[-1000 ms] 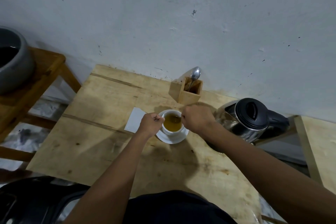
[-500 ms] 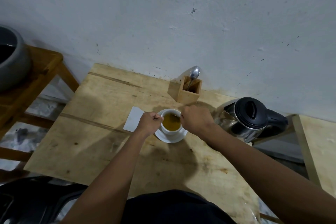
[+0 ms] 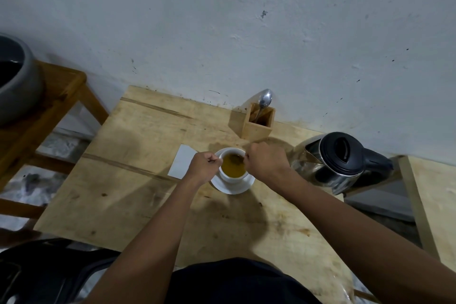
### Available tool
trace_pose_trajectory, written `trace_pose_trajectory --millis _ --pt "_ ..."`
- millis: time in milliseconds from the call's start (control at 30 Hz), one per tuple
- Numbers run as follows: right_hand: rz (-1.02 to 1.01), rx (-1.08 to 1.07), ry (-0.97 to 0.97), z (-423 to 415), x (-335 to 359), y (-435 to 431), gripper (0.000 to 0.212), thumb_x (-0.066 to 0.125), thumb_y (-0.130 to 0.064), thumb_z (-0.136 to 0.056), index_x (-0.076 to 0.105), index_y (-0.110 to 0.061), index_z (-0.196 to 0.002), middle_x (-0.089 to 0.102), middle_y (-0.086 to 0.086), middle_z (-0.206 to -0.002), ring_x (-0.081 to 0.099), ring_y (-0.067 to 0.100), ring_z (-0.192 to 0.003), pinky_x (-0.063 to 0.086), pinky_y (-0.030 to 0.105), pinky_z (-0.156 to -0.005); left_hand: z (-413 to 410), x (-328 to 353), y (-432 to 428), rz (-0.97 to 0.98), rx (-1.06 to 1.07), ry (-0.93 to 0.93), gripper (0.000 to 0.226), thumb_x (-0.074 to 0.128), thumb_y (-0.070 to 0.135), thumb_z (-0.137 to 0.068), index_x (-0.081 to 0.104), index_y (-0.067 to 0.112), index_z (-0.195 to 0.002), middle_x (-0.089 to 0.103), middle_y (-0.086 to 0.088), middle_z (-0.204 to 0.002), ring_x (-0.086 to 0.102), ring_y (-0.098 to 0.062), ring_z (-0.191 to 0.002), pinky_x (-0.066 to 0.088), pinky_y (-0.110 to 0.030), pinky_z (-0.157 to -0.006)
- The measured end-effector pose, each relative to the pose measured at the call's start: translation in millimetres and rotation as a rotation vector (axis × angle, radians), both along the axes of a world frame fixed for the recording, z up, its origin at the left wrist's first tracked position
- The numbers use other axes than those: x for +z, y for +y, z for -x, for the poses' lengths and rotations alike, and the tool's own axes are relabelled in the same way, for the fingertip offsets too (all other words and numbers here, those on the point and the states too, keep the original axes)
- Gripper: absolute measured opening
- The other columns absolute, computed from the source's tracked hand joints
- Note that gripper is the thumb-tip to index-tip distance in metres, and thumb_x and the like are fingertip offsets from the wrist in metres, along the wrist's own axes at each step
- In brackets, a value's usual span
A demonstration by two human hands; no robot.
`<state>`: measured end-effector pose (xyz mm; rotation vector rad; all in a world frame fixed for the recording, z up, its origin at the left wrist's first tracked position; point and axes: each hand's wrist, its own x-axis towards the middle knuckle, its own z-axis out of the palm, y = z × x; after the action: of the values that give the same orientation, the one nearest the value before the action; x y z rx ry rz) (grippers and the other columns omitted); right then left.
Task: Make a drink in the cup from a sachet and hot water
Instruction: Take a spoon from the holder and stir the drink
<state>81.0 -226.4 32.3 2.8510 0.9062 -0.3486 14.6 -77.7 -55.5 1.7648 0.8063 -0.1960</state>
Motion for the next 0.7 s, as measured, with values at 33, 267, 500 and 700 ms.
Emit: trace_pose_trajectory --millis 33,267,500,700 --pt "0.007 -0.005 0.007 -1 2 -1 0.021 0.049 -0.029 -0.097 0.055 -0.015 -0.083 0.057 0.002 -0.074 0.053 0.022 -0.061 0.035 0.029 -0.05 0 0 0 -0.001 0.0 -0.001 0.021 0.062 0.023 -0.089 0.068 0.003 -0.092 0.059 0.002 -0.074 0.057 -0.016 -0.077 0.054 -0.043 -0.088" --pt "-0.045 -0.058 0.134 3 2 2 0.031 0.06 -0.033 -0.086 0.047 -0.017 -0.063 0.042 -0.003 -0.055 0.042 0.014 -0.047 0.035 0.024 -0.046 -1 0 -1 -0.002 0.006 0.001 0.013 0.061 0.022 -0.09 0.066 0.011 -0.084 0.06 0.004 -0.075 0.058 -0.014 -0.077 0.055 -0.041 -0.089" --pt "-0.071 -0.039 0.057 4 -2 4 0.023 0.049 -0.028 -0.097 0.066 -0.015 -0.088 0.064 0.003 -0.076 0.058 0.022 -0.061 0.045 0.03 -0.053 0 0 0 0.002 0.008 0.008 0.02 0.062 0.022 -0.088 0.068 0.003 -0.091 0.06 0.0 -0.077 0.058 -0.019 -0.08 0.055 -0.044 -0.09" --pt "-0.059 -0.115 0.103 2 -2 -5 0.033 0.056 -0.026 -0.091 0.045 -0.017 -0.061 0.045 -0.001 -0.057 0.043 0.015 -0.048 0.033 0.024 -0.046 0 1 0 0.005 0.01 0.004 0.023 0.063 0.022 -0.088 0.068 0.001 -0.093 0.06 -0.003 -0.079 0.059 -0.02 -0.083 0.055 -0.045 -0.092"
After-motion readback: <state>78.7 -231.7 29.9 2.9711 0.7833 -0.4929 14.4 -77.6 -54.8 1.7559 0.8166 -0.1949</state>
